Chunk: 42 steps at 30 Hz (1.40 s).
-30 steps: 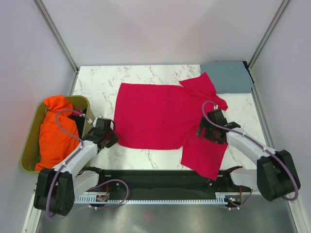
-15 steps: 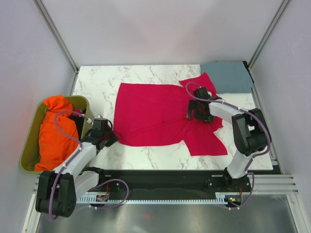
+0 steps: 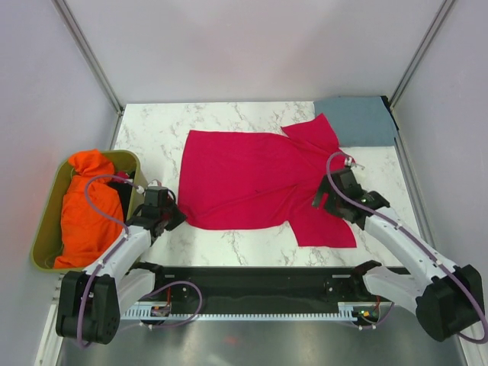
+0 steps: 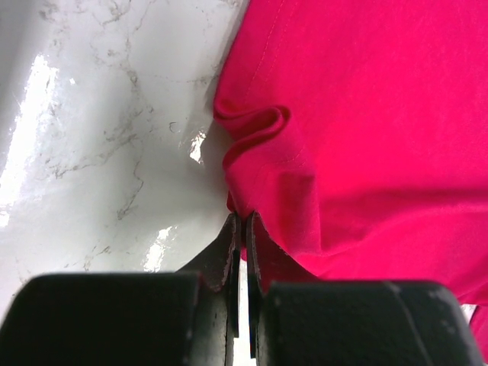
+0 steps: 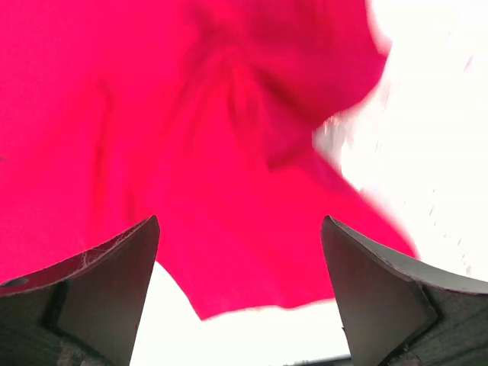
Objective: Fold and stack the t-shirts
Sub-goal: Fold the tshirt
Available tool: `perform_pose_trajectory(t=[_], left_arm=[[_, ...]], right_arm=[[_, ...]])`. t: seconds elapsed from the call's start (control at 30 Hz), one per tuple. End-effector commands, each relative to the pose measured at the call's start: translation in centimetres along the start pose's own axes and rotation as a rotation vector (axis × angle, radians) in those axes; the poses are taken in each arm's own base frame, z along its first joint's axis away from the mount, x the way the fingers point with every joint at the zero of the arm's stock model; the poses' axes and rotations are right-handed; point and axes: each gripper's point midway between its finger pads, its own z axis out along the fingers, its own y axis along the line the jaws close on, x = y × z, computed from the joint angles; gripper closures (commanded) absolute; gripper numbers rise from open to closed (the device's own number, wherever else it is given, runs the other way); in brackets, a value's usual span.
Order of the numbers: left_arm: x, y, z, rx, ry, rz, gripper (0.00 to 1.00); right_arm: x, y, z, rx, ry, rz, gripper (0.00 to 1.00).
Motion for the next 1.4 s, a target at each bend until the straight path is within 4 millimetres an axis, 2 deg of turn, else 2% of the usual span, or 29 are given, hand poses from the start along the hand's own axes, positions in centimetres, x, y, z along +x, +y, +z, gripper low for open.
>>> perform_pose_trajectory(t=[0.0, 0.07, 0.17, 0.3, 0.4, 0.5, 0.53, 0.6, 0.63, 0.7, 0.77, 0.8, 0.83, 0.87, 0.9, 1.0, 1.07, 1.1, 1.17, 1.37], left_arm=[[-3.1, 0.2, -0.1, -0.009, -0.132, -0.05, 0.98], [-3.1, 0.2, -0.1, -0.007, -0.134, -0.05, 0.98], [-3.1, 0.1, -0.2, -0.004, -0.135, -0.049, 0.98], [-3.1, 0.0, -0.2, 0.001, -0.13, -0.046, 0.98], [-3.1, 0.0, -0.1, 0.0, -0.131, -0.044, 0.98], [-3.1, 0.0, -0.1, 0.0, -0.131, -0.044, 0.98], [-3.1, 0.0, -0.1, 0.001, -0.132, -0.044, 0.98], [-3.1, 0.0, -0.1, 0.0, -0.131, -0.044, 0.98], [-3.1, 0.0, -0.1, -0.001, -0.13, -0.044, 0.98], [-3.1, 0.1, -0.1, -0.002, -0.131, -0.044, 0.98], [-3.1, 0.1, -0.1, -0.003, -0.132, -0.044, 0.98], [-3.2, 0.0, -0.1, -0.002, -0.135, -0.044, 0.98], [-3.2, 0.1, -0.1, -0.003, -0.134, -0.044, 0.98], [-3.1, 0.0, -0.1, -0.002, -0.133, -0.044, 0.98], [-3.1, 0.1, -0.1, -0.004, -0.131, -0.044, 0.98], [-2.8, -0.1, -0.2, 0.005, -0.116, -0.037, 0.98], [-2.6, -0.5, -0.7, 0.021, -0.096, -0.037, 0.98], [-2.0, -0.2, -1.0, 0.011, -0.07, -0.037, 0.98], [-2.4, -1.1, -2.1, 0.058, -0.085, -0.048, 0.98], [-2.7, -2.5, -5.0, 0.106, -0.077, -0.047, 0.98]], right_arm=[[6.5, -2.6, 0.2, 0.102, 0.156, 0.0, 0.05], [8.3, -3.3, 0.3, 0.117, 0.177, -0.004, 0.07], [9.8, -3.8, 0.6, 0.117, 0.197, 0.003, 0.13], [10.7, -4.1, 1.3, 0.121, 0.207, -0.001, 0.21], [11.6, -4.4, 1.6, 0.131, 0.224, -0.012, 0.3], [11.7, -4.2, 1.5, 0.127, 0.213, 0.005, 0.38], [11.7, -4.1, 1.4, 0.12, 0.205, 0.007, 0.44], [11.9, -4.0, 1.4, 0.119, 0.209, 0.002, 0.47], [12.3, -4.0, 1.5, 0.12, 0.226, -0.005, 0.54], [13.1, -3.9, 1.9, 0.117, 0.241, -0.01, 0.59], [14.1, -3.9, 1.8, 0.12, 0.247, -0.013, 0.73], [14.2, -3.6, 1.7, 0.113, 0.243, -0.015, 0.85], [14.3, -3.4, 1.5, 0.101, 0.24, -0.016, 0.91], [14.2, -3.2, 1.5, 0.095, 0.233, -0.004, 0.98], [14.2, -3.4, 1.3, 0.1, 0.231, -0.004, 1.0], [12.7, -3.1, 0.2, 0.089, 0.185, 0.003, 1.0], [11.0, -1.8, -1.1, 0.042, 0.147, 0.025, 1.0], [10.6, -2.2, -1.7, 0.057, 0.144, 0.018, 1.0], [9.3, -1.4, -3.1, 0.018, 0.116, 0.036, 1.0], [7.8, -1.3, -6.4, -0.069, 0.088, 0.074, 1.0]])
